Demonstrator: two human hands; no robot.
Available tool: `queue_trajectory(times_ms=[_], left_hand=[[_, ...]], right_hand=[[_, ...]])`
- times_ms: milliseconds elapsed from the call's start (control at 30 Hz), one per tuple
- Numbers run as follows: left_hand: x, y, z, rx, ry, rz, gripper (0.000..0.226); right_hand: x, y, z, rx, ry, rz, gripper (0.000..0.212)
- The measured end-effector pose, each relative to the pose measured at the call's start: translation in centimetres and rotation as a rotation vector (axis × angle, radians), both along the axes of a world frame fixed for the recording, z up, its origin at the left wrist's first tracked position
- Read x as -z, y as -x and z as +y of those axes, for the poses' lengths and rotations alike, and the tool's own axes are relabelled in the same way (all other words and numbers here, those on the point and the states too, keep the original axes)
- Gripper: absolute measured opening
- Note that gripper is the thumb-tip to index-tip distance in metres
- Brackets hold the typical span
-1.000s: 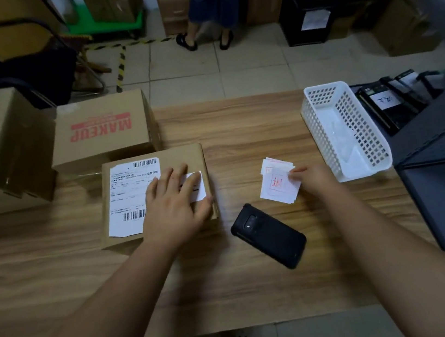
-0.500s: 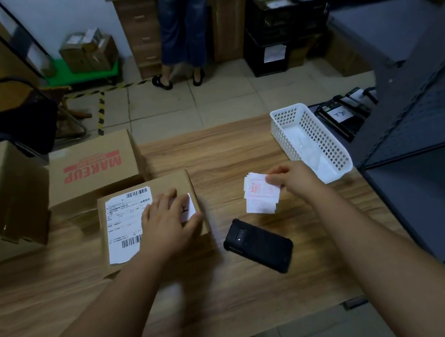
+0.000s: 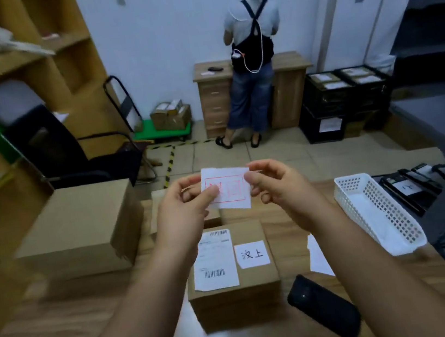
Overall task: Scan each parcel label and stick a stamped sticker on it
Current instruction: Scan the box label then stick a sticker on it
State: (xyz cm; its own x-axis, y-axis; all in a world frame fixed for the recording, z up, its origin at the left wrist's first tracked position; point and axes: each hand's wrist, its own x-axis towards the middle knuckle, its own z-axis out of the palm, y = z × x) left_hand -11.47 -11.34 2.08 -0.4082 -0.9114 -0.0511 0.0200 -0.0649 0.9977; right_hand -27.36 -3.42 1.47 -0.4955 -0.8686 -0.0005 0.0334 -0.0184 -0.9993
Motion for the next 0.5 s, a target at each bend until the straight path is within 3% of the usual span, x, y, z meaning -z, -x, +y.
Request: queue_trajectory(times_ms=[100,300,500], left_hand=[[-3.1,-0.2,0.0,-0.021,0.063,0.071,0.031],[-5.8,0.9,1.9,0.066,-0.011,0.160,0.024],[-7.2,2.5,3.8,0.107,0.104,0.169,0.028]], right_hand=[[-2.3,-1.0,0.0,-0.062,0.031,0.030,0.002],[-5.8,-0.5,2.7,-0.082,0.133,-0.180,0.012],[-6.9,1.4,5.3,-0.039,0.133,-0.097,0.015]])
